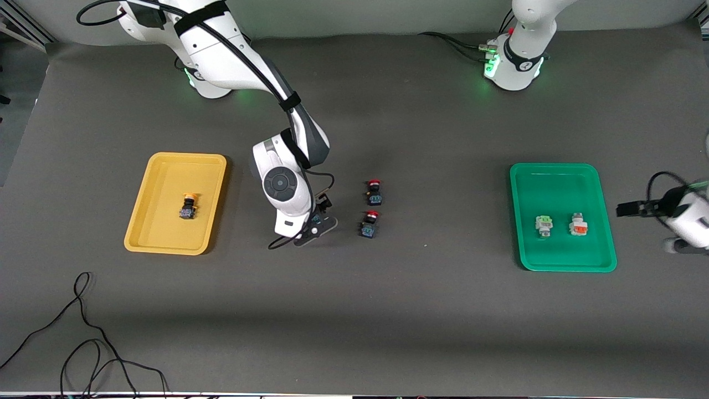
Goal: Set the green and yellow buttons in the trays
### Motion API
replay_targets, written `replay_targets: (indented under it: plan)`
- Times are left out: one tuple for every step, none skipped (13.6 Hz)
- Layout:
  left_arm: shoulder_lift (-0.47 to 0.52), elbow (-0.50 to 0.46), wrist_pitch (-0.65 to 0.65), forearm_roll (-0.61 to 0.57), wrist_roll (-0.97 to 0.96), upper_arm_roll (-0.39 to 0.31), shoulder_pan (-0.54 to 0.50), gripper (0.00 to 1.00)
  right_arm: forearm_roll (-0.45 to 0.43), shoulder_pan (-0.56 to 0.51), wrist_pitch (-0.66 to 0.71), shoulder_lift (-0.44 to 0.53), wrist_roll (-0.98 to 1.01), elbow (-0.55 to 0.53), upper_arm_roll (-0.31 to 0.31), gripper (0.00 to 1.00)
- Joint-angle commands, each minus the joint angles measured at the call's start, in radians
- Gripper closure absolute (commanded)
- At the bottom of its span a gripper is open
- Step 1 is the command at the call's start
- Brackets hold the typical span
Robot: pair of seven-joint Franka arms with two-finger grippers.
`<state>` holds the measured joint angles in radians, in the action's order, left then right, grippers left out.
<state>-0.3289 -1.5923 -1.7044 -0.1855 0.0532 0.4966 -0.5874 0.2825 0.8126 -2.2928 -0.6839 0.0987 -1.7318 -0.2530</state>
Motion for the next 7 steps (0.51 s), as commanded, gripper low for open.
replay_targets:
  plan:
    - [0.083, 0.032, 0.084, 0.058, 0.011, 0.005, 0.005, 0.00, 0.027, 0.019, -0.008, 0.003, 0.010, -0.014, -0.012, 0.19]
    - [0.112, 0.032, 0.106, 0.073, 0.011, 0.014, 0.005, 0.00, 0.027, 0.019, -0.019, 0.003, 0.009, -0.018, -0.012, 0.21]
    - [0.135, 0.031, 0.120, 0.083, 0.010, 0.022, 0.005, 0.00, 0.027, 0.020, -0.025, 0.000, 0.010, -0.020, -0.012, 0.25]
    - [0.152, 0.031, 0.127, 0.092, 0.010, 0.023, 0.009, 0.00, 0.023, 0.020, -0.036, -0.008, 0.012, -0.020, -0.012, 0.36]
    - [0.172, 0.031, 0.129, 0.115, 0.008, 0.017, 0.024, 0.00, 0.015, 0.020, -0.042, -0.014, 0.012, -0.020, -0.012, 0.51]
    - [0.200, 0.026, 0.131, 0.138, 0.008, 0.014, 0.026, 0.00, 0.015, 0.020, -0.054, -0.019, 0.012, -0.020, -0.012, 0.82]
    - [0.226, 0.015, 0.131, 0.149, 0.005, 0.010, 0.035, 0.00, 0.017, 0.019, -0.054, -0.019, 0.010, -0.020, -0.012, 1.00]
